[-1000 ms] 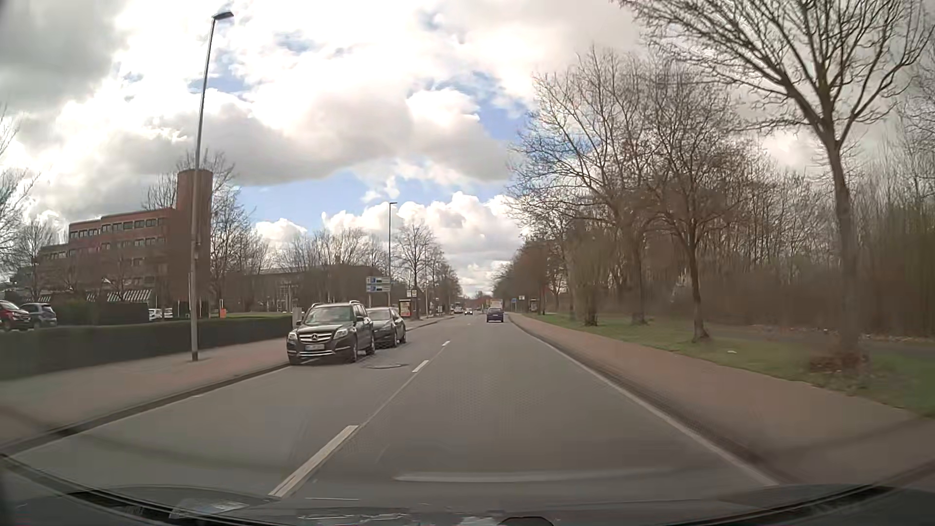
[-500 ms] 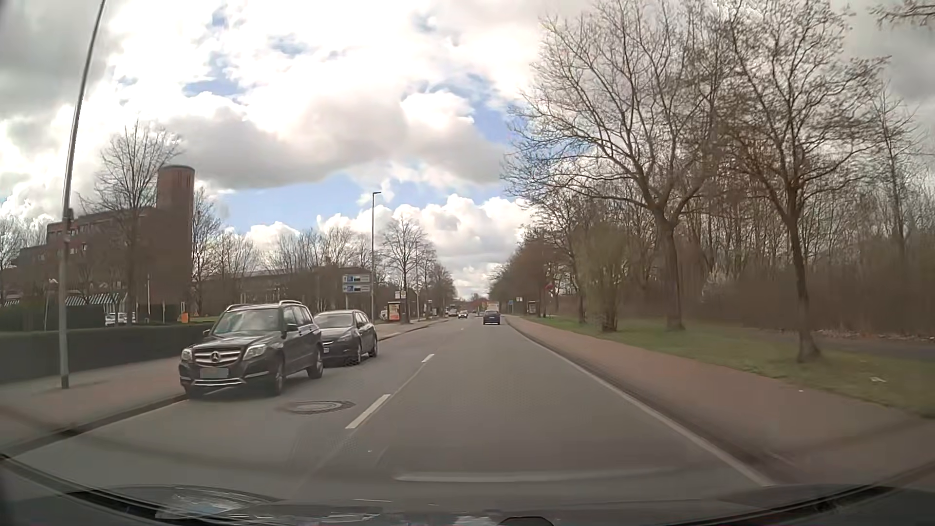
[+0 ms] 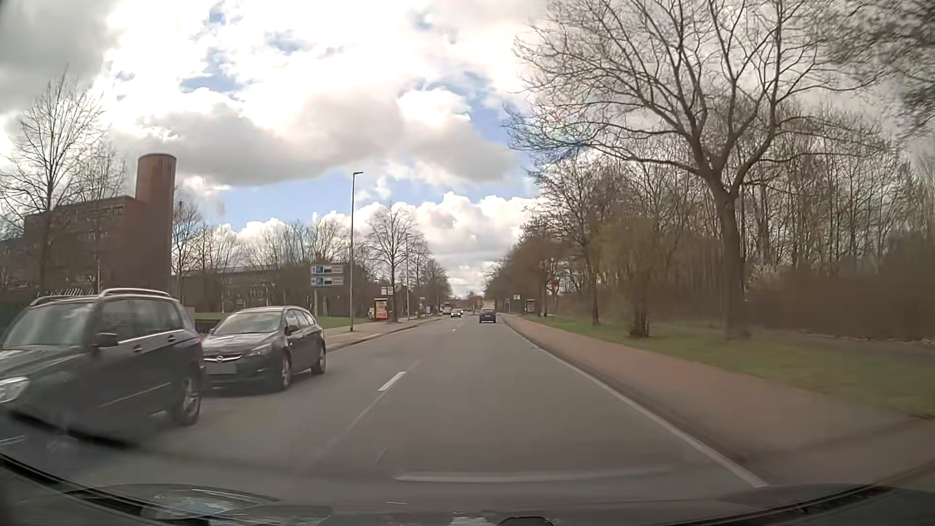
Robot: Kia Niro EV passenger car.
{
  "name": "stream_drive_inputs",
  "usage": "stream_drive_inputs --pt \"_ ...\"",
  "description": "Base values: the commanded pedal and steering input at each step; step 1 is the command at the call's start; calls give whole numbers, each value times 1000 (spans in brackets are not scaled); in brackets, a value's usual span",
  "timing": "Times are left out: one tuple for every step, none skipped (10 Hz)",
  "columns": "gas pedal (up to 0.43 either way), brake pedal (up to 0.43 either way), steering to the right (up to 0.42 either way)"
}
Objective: Follow the waypoints while adhering to traffic rules and regulations
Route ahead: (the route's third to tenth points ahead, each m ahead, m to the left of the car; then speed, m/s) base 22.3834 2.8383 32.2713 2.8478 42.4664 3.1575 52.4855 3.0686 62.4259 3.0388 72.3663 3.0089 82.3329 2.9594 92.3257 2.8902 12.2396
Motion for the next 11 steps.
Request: stream_drive_inputs --pt "197 0 5" --pt "197 0 3" --pt "189 0 -1" --pt "189 0 -2" --pt "189 0 -2" --pt "189 0 -2" --pt "189 0 -2" --pt "189 0 -2" --pt "189 0 -2" --pt "189 0 -2" --pt "189 0 -2"
